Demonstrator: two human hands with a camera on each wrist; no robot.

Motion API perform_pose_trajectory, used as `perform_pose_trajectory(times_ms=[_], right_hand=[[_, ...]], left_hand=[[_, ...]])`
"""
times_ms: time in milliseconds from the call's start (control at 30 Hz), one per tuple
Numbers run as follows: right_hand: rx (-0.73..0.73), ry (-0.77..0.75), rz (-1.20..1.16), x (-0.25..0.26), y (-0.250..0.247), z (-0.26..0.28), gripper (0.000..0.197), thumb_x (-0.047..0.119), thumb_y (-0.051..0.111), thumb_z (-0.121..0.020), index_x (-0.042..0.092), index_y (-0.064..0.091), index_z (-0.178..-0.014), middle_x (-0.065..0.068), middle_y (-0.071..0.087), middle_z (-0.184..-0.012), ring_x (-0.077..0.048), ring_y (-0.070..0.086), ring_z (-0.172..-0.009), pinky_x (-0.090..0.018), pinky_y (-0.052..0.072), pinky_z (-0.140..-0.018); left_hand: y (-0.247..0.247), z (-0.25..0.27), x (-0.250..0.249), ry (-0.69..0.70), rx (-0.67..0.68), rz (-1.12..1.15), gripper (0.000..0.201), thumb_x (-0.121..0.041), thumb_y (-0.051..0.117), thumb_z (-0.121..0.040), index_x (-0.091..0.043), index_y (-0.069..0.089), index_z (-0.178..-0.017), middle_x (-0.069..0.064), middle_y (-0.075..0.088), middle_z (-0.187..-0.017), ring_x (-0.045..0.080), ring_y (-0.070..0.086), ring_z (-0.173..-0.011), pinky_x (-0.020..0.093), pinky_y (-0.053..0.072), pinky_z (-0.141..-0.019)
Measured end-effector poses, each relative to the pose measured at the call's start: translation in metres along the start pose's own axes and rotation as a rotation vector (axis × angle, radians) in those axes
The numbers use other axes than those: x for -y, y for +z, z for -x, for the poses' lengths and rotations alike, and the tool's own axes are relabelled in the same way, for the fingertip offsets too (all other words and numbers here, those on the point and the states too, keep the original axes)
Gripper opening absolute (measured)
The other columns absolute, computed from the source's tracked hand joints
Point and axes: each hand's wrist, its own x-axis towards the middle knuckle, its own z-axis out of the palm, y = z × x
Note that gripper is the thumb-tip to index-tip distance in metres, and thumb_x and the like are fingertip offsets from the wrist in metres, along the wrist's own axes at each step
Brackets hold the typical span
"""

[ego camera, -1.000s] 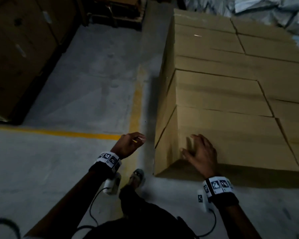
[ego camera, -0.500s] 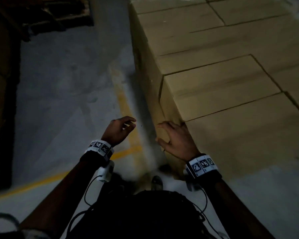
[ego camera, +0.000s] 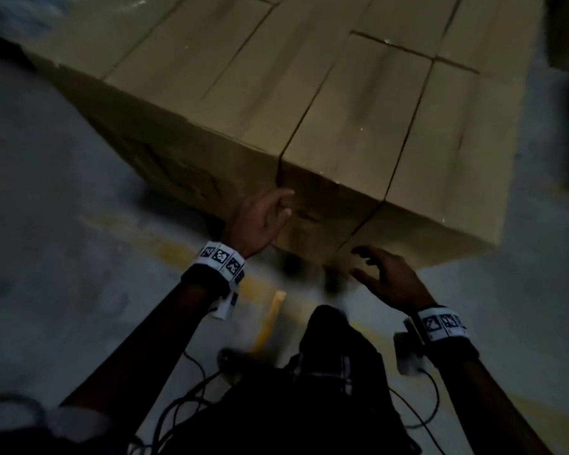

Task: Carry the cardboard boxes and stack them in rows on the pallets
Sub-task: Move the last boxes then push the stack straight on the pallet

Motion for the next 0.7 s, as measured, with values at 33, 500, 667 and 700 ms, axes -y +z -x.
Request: perform_pose_trajectory(times_ms=[33, 500, 667, 700], right_hand=[[-0.022, 0.049, -0.038, 0.011, 0.013, 0.011, 0.045, 0.050, 0.064, -0.097, 0.032, 0.057, -0.138, 0.003, 0.065, -0.133, -0.017, 0.063, -0.117, -0.032, 0.050, -0.082], [-0.118, 0.602, -1.008, 0.079, 0.151, -0.081, 0.009, 0.028, 0.062, -0.103, 0.022, 0.068, -0.106, -0.006, 0.070, -0.110, -0.024, 0.068, -0.098, -0.026, 0.050, -0.074], [-0.198, 1.035, -1.433, 0.079, 0.202, -0.124, 0.032, 0.038, 0.061, -0.101, 0.012, 0.068, -0.119, -0.009, 0.071, -0.103, -0.026, 0.066, -0.086, -0.036, 0.045, -0.081], [-0.247, 1.095, -1.454, 0.077, 0.211, -0.131, 0.033, 0.039, 0.062, -0.100, 0.012, 0.069, -0.118, -0.009, 0.072, -0.100, -0.025, 0.065, -0.083, -0.036, 0.045, -0.079]], left_hand=[[-0.003, -0.005, 0.007, 0.026, 0.038, 0.004, 0.039, -0.026, 0.062, -0.098, -0.014, 0.063, -0.135, 0.008, 0.063, -0.133, 0.024, 0.061, -0.120, 0.042, 0.051, -0.101], [-0.041, -0.100, 0.040, 0.239, 0.291, -0.480, 0.070, -0.043, 0.065, -0.095, -0.030, 0.034, -0.157, 0.006, 0.020, -0.168, 0.030, 0.021, -0.153, 0.059, 0.027, -0.119], [-0.017, -0.114, 0.044, 0.339, 0.401, -0.584, 0.074, -0.053, 0.056, -0.097, -0.031, 0.025, -0.160, 0.004, 0.010, -0.171, 0.029, 0.012, -0.156, 0.058, 0.014, -0.124], [-0.005, -0.117, 0.043, 0.387, 0.430, -0.587, 0.075, -0.055, 0.055, -0.097, -0.032, 0.024, -0.161, 0.003, 0.009, -0.171, 0.029, 0.011, -0.157, 0.059, 0.014, -0.124]])
